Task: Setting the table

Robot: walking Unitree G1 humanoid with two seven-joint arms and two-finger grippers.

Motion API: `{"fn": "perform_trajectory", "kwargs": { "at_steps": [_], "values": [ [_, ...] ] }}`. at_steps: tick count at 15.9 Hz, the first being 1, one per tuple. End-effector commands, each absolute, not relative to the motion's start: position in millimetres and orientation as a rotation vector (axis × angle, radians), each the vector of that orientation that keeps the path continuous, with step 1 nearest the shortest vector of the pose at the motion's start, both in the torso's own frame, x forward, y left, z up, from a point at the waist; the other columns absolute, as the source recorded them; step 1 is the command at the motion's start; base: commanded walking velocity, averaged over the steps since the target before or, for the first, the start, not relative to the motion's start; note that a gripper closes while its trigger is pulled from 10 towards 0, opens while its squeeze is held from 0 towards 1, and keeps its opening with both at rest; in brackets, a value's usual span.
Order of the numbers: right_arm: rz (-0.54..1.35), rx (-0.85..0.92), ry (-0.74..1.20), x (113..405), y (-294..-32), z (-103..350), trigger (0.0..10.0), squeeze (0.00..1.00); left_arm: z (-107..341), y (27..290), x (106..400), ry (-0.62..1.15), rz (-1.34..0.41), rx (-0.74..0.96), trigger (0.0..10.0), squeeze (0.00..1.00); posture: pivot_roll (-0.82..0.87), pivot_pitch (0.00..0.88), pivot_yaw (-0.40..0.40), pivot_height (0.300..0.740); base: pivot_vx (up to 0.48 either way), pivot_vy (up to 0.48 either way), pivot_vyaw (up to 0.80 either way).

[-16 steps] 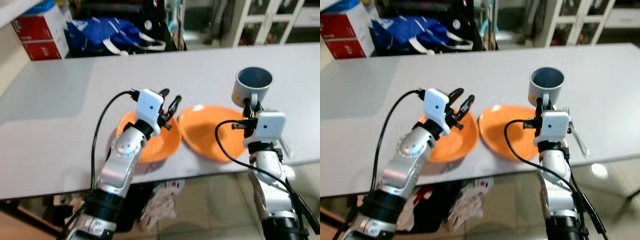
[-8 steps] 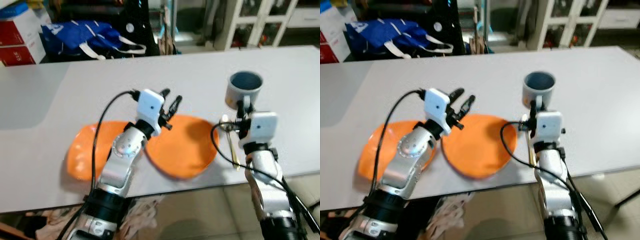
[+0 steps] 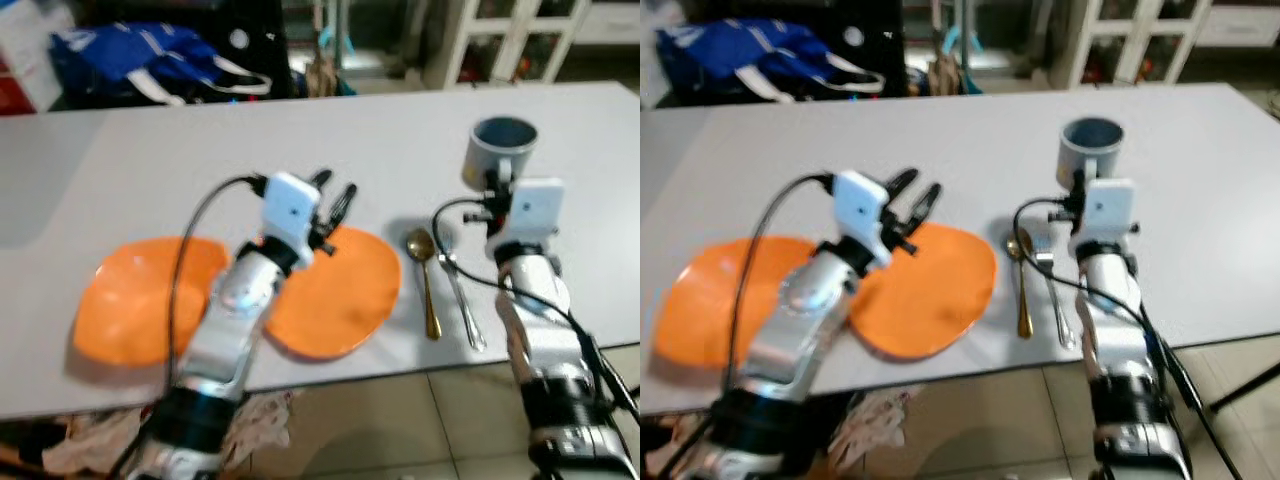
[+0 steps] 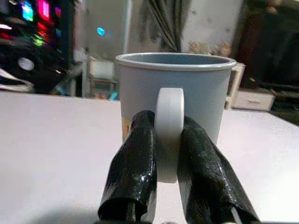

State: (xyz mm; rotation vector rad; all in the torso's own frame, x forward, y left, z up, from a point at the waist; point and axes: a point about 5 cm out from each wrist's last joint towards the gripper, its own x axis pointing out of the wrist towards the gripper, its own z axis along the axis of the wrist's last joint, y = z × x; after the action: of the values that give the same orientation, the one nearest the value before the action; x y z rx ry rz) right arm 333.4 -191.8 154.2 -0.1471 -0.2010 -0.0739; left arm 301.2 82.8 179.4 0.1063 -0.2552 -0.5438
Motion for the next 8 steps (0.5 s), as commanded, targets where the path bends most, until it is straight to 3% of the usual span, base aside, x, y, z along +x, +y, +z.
{"fn": "perform_trajectory", "kwargs": {
  "at_steps": [1,8],
  "values": [
    [-0.083,-0.132,-0.192,340.3,-193.1,155.2,10.0,0.0,182.0,88.8,298.5,-0.248,-0.535,0.117,10.0,0.0,0.1,0.0,0.018,0.74,0.0,0.0,0.0],
    [-0.04,-0.078,-0.128,366.5,-177.8,148.7,10.0,0.0,189.8,104.1,271.5,-0.203,-0.542,0.189,10.0,0.0,0.21,0.011,-0.007,0.74,0.0,0.0,0.0]
  ]
}}
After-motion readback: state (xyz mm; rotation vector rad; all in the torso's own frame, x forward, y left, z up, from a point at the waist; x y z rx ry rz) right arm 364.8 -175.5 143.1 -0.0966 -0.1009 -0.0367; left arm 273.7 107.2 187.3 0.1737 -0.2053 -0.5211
